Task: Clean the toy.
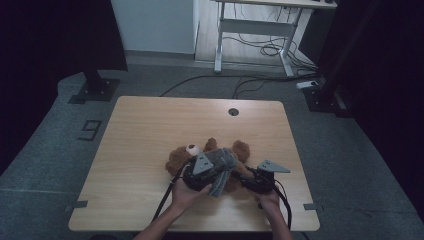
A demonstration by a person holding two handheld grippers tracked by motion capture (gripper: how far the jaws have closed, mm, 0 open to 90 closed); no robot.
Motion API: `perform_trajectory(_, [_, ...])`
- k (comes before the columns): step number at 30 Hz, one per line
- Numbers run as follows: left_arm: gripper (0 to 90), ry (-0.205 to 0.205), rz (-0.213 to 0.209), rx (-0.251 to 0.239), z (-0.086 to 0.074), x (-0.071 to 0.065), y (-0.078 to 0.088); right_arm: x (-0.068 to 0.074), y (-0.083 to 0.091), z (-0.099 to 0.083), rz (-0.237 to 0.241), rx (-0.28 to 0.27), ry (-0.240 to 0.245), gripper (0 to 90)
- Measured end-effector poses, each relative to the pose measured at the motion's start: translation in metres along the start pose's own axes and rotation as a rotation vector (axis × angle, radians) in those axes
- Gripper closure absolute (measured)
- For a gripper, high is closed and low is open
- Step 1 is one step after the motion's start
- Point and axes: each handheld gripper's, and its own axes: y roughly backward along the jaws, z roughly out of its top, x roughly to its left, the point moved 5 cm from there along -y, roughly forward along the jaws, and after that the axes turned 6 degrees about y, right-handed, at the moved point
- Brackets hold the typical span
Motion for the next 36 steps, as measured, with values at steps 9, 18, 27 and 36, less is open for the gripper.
perform_trajectory(9, [75.7, 0.057, 0.046, -0.007, -0.016, 0.038, 0.029, -0.001, 0.0, 0.0, 0.024, -0.006, 0.001, 54.0])
perform_trajectory(18, [75.5, 0.045, 0.081, -0.023, -0.017, 0.043, 0.046, -0.001, 0.0, 0.0, 0.028, -0.004, 0.003, 54.0])
perform_trajectory(27, [75.4, 0.105, 0.171, -0.036, -0.028, 0.083, 0.072, -0.001, 0.0, -0.001, 0.031, -0.005, 0.002, 53.9])
perform_trajectory(36, [75.4, 0.24, 0.248, 0.017, -0.058, 0.134, 0.078, -0.002, 0.0, -0.001, 0.032, -0.006, -0.006, 54.0])
